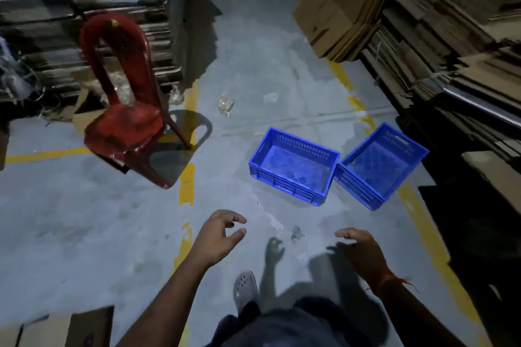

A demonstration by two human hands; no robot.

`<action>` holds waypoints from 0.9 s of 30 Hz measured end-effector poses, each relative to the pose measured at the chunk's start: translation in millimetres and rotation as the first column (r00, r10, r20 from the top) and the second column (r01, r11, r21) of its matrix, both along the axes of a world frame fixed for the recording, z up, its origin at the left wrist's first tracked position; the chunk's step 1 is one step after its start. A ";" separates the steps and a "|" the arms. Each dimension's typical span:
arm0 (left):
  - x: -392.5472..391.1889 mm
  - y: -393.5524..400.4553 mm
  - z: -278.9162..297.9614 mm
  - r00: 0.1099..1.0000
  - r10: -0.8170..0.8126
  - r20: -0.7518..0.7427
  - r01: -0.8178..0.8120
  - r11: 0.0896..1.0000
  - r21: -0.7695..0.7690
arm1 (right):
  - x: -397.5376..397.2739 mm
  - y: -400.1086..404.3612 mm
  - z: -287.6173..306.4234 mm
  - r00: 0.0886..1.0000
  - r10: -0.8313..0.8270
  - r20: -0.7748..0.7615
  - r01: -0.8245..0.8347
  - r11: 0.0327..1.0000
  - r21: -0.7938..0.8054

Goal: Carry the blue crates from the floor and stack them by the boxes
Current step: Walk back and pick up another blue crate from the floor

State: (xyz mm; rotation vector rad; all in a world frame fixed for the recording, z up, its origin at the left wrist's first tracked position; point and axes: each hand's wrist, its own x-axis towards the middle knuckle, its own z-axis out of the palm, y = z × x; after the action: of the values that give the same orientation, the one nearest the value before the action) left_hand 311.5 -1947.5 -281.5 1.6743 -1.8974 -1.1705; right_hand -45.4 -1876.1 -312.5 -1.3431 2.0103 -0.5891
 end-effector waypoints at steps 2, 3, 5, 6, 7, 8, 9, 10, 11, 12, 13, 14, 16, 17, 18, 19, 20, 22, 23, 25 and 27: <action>2.1 -57.5 -0.6 0.996 -0.072 0.049 0.073 0.997 -0.007 | 3.4 -32.6 2.0 0.998 -0.063 0.006 0.063 0.998 -0.006; 0.5 -85.5 -0.5 0.991 -0.113 0.073 0.114 0.993 -0.007 | 4.6 -48.0 5.2 0.995 -0.101 0.013 0.101 0.995 0.016; -6.3 -136.8 -2.8 0.984 -0.152 0.098 0.153 0.988 -0.006 | 3.9 -76.3 9.3 0.990 -0.138 0.007 0.137 0.989 0.051; -11.8 -161.2 -5.4 0.983 -0.152 0.099 0.154 0.988 -0.012 | 0.0 -91.1 7.3 0.991 -0.136 -0.009 0.136 0.989 0.052; -18.3 -185.0 -8.4 0.984 -0.150 0.096 0.151 0.988 -0.010 | -5.1 -105.7 4.0 0.991 -0.136 -0.011 0.136 0.989 0.057; -24.8 -207.5 -12.3 0.984 -0.153 0.095 0.155 0.988 -0.012 | -9.8 -119.8 -2.5 0.992 -0.124 -0.014 0.124 0.990 0.068; -31.5 -229.3 -17.6 0.981 -0.163 0.101 0.165 0.986 -0.009 | -15.4 -132.6 -13.2 0.992 -0.127 -0.019 0.128 0.987 0.097; -38.8 -251.2 -24.3 0.978 -0.176 0.108 0.178 0.984 -0.005 | -22.6 -145.3 -25.4 0.987 -0.158 -0.014 0.158 0.979 0.128; -45.9 -271.9 -31.6 0.976 -0.185 0.117 0.186 0.982 0.003 | -30.4 -158.1 -36.7 0.982 -0.187 -0.009 0.186 0.966 0.177; -52.6 -292.2 -39.9 0.974 -0.191 0.125 0.191 0.982 0.012 | -41.5 -169.6 -56.7 0.978 -0.207 -0.009 0.204 0.956 0.210; -59.9 -312.5 -48.4 0.973 -0.186 0.135 0.184 0.983 0.029 | -54.2 -183.1 -80.2 0.974 -0.227 -0.013 0.225 0.951 0.213; -67.7 -332.4 -57.9 0.975 -0.175 0.140 0.170 0.984 0.045 | -63.9 -199.3 -99.8 0.970 -0.240 -0.031 0.241 0.948 0.207; -83.8 -370.1 -82.4 0.977 -0.160 0.144 0.154 0.987 0.052 | -74.1 -237.7 -121.7 0.971 -0.239 -0.024 0.239 0.946 0.221; -92.5 -389.1 -97.2 0.976 -0.166 0.139 0.162 0.986 0.038 | -76.1 -259.2 -123.8 0.971 -0.238 -0.028 0.238 0.949 0.205; -99.9 -406.6 -114.6 0.976 -0.172 0.130 0.171 0.985 0.026 | -80.4 -280.4 -130.0 0.968 -0.249 -0.008 0.246 0.950 0.194; -107.0 -424.8 -134.5 0.976 -0.180 0.124 0.179 0.984 0.020 | -86.5 -301.4 -142.1 0.967 -0.256 0.001 0.251 0.948 0.198; -113.8 -443.5 -157.0 0.974 -0.191 0.122 0.189 0.982 0.023 | -93.5 -322.3 -157.4 0.968 -0.251 -0.006 0.247 0.947 0.208; -123.0 -476.8 -210.7 0.972 -0.191 0.135 0.184 0.981 0.064 | -110.0 -360.8 -200.0 0.971 -0.239 0.007 0.230 0.942 0.245; -126.7 -492.5 -240.8 0.969 -0.196 0.148 0.185 0.979 0.082 | -118.0 -378.2 -224.1 0.966 -0.256 0.030 0.239 0.934 0.266; -138.8 -518.4 -300.0 0.960 -0.214 0.183 0.201 0.976 0.088 | -134.3 -403.7 -280.5 0.953 -0.299 0.054 0.271 0.916 0.295; -151.4 -543.1 -358.3 0.947 -0.222 0.230 0.209 0.975 0.079 | -147.7 -425.8 -334.0 0.934 -0.352 0.060 0.317 0.895 0.313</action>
State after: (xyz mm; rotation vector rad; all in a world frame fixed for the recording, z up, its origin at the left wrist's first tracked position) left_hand 160.1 -2490.7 -639.9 1.7364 -2.2642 -1.1522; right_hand -193.1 -2301.9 -646.5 -0.7700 2.1476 -0.4746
